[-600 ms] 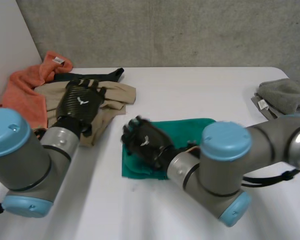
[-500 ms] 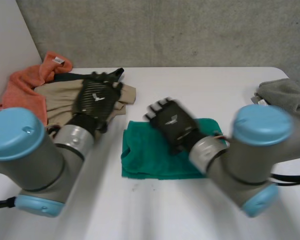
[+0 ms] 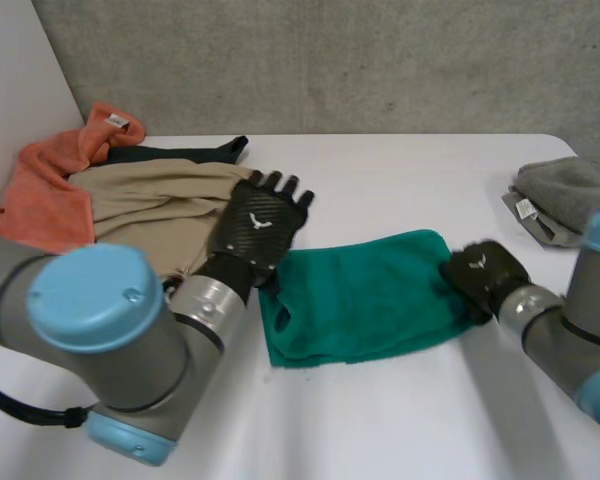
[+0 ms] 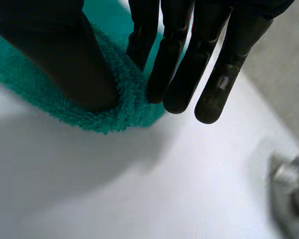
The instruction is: Fold the laundry.
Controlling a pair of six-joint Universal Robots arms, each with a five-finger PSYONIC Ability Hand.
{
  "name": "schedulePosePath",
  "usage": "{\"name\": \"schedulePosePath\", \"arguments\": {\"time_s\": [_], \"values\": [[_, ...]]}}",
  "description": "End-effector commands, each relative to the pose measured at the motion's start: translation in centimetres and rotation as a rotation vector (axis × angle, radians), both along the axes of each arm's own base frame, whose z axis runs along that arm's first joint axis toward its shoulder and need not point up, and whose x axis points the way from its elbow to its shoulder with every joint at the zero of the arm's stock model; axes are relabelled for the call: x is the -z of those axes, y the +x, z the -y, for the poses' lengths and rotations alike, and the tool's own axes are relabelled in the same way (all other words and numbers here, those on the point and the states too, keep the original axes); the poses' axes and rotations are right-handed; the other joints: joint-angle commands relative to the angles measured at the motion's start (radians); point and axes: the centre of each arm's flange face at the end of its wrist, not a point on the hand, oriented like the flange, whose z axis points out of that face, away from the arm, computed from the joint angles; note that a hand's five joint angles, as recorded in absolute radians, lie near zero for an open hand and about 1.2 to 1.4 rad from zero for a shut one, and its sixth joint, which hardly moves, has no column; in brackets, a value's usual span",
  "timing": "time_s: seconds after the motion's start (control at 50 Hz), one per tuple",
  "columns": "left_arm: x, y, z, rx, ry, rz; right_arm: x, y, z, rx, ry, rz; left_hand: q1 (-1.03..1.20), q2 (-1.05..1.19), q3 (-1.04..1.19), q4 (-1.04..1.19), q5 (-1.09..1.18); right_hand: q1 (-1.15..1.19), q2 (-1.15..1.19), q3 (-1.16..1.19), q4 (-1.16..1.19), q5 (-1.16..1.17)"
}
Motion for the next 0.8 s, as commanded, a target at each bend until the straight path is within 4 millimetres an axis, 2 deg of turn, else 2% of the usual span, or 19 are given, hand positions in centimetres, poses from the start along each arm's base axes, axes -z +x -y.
{"name": "schedulePosePath", "arguments": {"time_s": [0.02, 0.06, 0.12, 0.14, 0.22, 0.24, 0.26, 0.28, 0.3, 0.32, 0.36, 0.4, 0.44, 0.46, 0.48, 0.54, 0.6, 0.7, 0.8], "values": [[-2.6, 3.5, 1.5, -0.102, -0.036, -0.032, -5.8, 8.6, -3.9, -0.224, -0.222, 0.037, -0.028, -0.025, -0.032, -0.028, -0.047, 0.459, 0.224, 0.209, 0.209, 0.258], [-3.4, 4.9, 2.1, -0.148, -0.052, -0.039, -5.5, 11.3, -6.3, -0.333, -0.251, 0.027, -0.025, -0.022, -0.029, -0.025, -0.044, 0.459, 0.224, 0.209, 0.209, 0.258], [-3.9, 6.6, 3.0, -0.205, -0.062, -0.046, -4.6, 13.4, -8.7, -0.447, -0.284, -0.008, -0.022, -0.019, -0.026, -0.022, -0.041, 0.459, 0.224, 0.209, 0.209, 0.258], [-4.2, 7.4, 3.3, -0.234, -0.068, -0.054, -3.7, 14.4, -10.5, -0.534, -0.300, -0.035, -0.019, -0.016, -0.023, -0.019, -0.039, 0.459, 0.224, 0.209, 0.209, 0.258], [-4.5, 8.1, 3.6, -0.258, -0.072, -0.063, -1.3, 15.9, -14.0, -0.709, -0.286, -0.070, -0.019, -0.016, -0.023, -0.019, -0.038, 0.459, 0.224, 0.209, 0.209, 0.258], [-4.5, 8.1, 3.6, -0.258, -0.070, -0.066, -1.0, 16.0, -14.1, -0.718, -0.280, -0.070, -0.019, -0.016, -0.023, -0.019, -0.038, 0.459, 0.224, 0.209, 0.209, 0.258], [-4.6, 8.0, 3.6, -0.256, -0.072, -0.069, -0.9, 16.0, -14.1, -0.723, -0.276, -0.067, -0.019, -0.016, -0.023, -0.019, -0.038, 0.320, 0.085, 0.070, 0.071, 0.119], [-4.6, 8.0, 3.6, -0.255, -0.072, -0.072, -0.8, 16.1, -14.1, -0.724, -0.273, -0.061, -0.019, -0.016, -0.023, -0.019, -0.038, 0.049, -0.186, -0.201, -0.201, -0.152], [-4.8, 7.8, 3.6, -0.249, -0.072, -0.083, -1.3, 16.2, -13.9, -0.707, -0.268, -0.031, -0.016, -0.013, -0.020, -0.016, -0.036, -0.579, -0.814, -0.829, -0.829, -0.780], [-4.9, 7.7, 3.6, -0.244, -0.071, -0.091, -1.5, 16.2, -13.8, -0.693, -0.256, -0.007, -0.016, -0.013, -0.020, -0.016, -0.036, -0.763, -0.998, -1.013, -1.013, -0.964], [-5.3, 7.2, 3.4, -0.228, -0.077, -0.110, -2.0, 16.3, -13.4, -0.652, -0.215, 0.066, -0.016, -0.013, -0.020, -0.016, -0.036, -0.763, -0.998, -1.013, -1.013, -0.964], [-5.7, 6.1, 3.2, -0.196, -0.081, -0.137, -3.2, 15.2, -11.3, -0.533, -0.126, 0.207, -0.002, 0.002, -0.005, -0.001, -0.021, -0.763, -0.998, -1.013, -1.013, -0.964], [-5.6, 5.1, 3.1, -0.169, -0.074, -0.148, -4.8, 13.6, -9.2, -0.423, -0.074, 0.320, 0.001, 0.004, -0.002, 0.002, -0.018, -0.763, -0.998, -1.013, -1.013, -0.964], [-5.4, 3.8, 2.7, -0.131, -0.066, -0.158, -5.9, 11.8, -7.2, -0.313, -0.018, 0.429, 0.001, 0.004, -0.002, 0.002, -0.018, -0.763, -0.998, -1.013, -1.013, -0.964], [-5.3, 3.1, 2.4, -0.111, -0.058, -0.162, -6.5, 10.8, -6.5, -0.263, 0.000, 0.481, 0.001, 0.004, -0.002, 0.002, -0.018, -0.763, -0.998, -1.013, -1.013, -0.964], [-5.0, 0.1, 1.1, -0.022, -0.036, -0.184, -8.3, 8.2, -5.0, -0.131, 0.069, 0.656, 0.001, 0.004, -0.002, 0.002, -0.018, -0.763, -0.998, -1.013, -1.013, -0.964], [-3.8, -1.7, 0.4, 0.023, 0.007, -0.180, -9.0, 6.4, -4.0, -0.060, 0.087, 0.705, 0.001, 0.004, -0.002, 0.002, -0.018, -0.763, -0.998, -1.013, -1.013, -0.964], [-1.0, -3.5, 0.0, 0.051, 0.163, -0.167, -7.7, 5.7, -3.3, 0.004, 0.166, 0.638, 0.010, 0.013, 0.006, 0.010, -0.009, -0.763, -0.998, -1.013, -1.013, -0.964], [2.2, -2.9, 0.3, -0.027, 0.303, -0.118, -5.3, 6.2, -2.3, 0.059, 0.250, 0.547, 0.028, 0.031, 0.024, 0.028, 0.008, -0.763, -0.998, -1.013, -1.013, -0.964]]}}
